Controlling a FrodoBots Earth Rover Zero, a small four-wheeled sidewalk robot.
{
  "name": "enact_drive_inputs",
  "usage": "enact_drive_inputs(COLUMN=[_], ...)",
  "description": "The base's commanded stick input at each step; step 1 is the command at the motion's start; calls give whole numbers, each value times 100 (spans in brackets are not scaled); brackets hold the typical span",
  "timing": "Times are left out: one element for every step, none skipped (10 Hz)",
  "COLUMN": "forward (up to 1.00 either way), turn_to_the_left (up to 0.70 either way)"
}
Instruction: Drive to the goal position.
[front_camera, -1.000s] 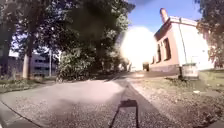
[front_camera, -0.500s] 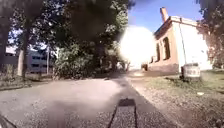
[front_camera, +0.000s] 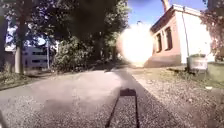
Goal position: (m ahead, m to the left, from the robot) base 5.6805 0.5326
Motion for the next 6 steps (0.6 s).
enact_drive_inputs(forward=[50,50,50,50,50,50], turn_to_the_left=[0,0,0,0,0,0])
